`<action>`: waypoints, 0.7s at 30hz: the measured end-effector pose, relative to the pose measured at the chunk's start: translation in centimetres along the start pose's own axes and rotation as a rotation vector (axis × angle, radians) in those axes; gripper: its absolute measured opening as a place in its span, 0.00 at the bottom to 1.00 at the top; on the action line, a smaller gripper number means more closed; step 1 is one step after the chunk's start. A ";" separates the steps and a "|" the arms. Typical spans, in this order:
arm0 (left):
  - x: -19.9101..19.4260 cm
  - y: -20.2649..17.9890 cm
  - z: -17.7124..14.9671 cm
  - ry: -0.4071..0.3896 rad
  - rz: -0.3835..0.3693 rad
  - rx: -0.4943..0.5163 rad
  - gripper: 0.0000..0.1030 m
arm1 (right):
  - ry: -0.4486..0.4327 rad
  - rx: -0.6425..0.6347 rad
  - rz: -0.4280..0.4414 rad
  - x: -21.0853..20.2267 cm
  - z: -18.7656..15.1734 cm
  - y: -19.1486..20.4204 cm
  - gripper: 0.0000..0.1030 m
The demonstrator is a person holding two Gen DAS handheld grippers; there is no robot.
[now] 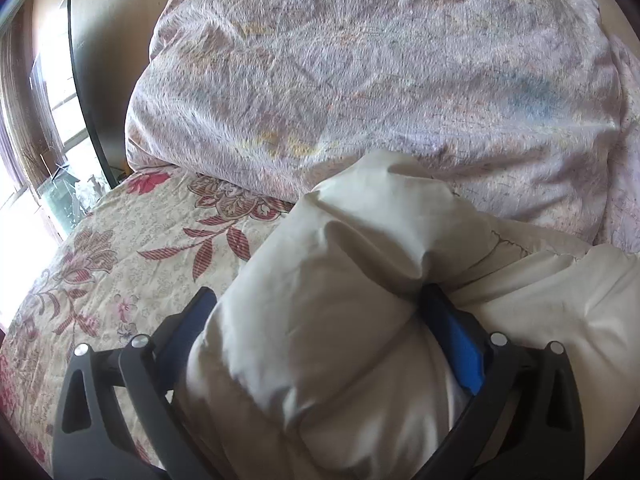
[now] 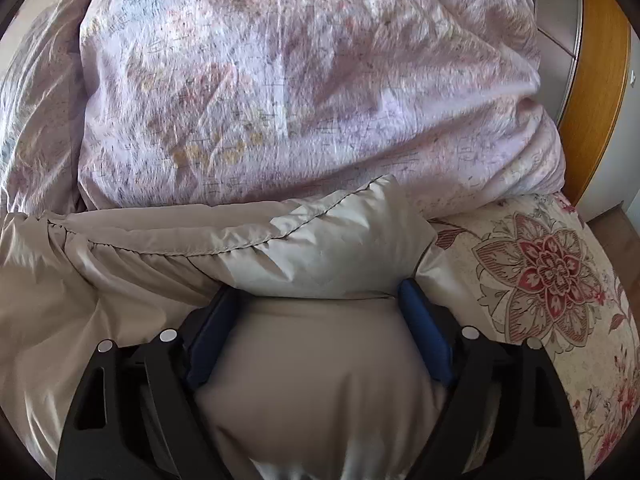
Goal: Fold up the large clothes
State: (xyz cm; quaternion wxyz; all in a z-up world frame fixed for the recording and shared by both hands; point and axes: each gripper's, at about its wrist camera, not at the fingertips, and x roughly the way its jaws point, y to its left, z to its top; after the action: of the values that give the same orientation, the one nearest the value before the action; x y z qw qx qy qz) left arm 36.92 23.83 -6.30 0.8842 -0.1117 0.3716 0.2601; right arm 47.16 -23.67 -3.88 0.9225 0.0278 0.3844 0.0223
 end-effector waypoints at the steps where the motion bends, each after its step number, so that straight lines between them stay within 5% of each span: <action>1: 0.3 0.1 0.0 0.011 -0.009 -0.008 0.98 | 0.006 0.000 0.001 0.2 0.0 0.0 0.82; 16: 1.9 2.1 0.1 0.097 -0.072 -0.092 0.98 | 0.063 0.006 -0.078 1.6 0.6 -0.9 0.89; 21: -3.2 10.6 -0.7 0.082 -0.298 -0.344 0.96 | -0.076 0.259 -0.004 -7.4 -1.4 -6.5 0.88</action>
State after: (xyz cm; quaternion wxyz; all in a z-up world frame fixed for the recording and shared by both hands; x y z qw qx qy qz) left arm 28.86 31.25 -4.51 0.8648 -0.3251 0.3369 0.1815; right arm 41.13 -30.56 -0.04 0.9250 0.1468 0.3491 -0.0306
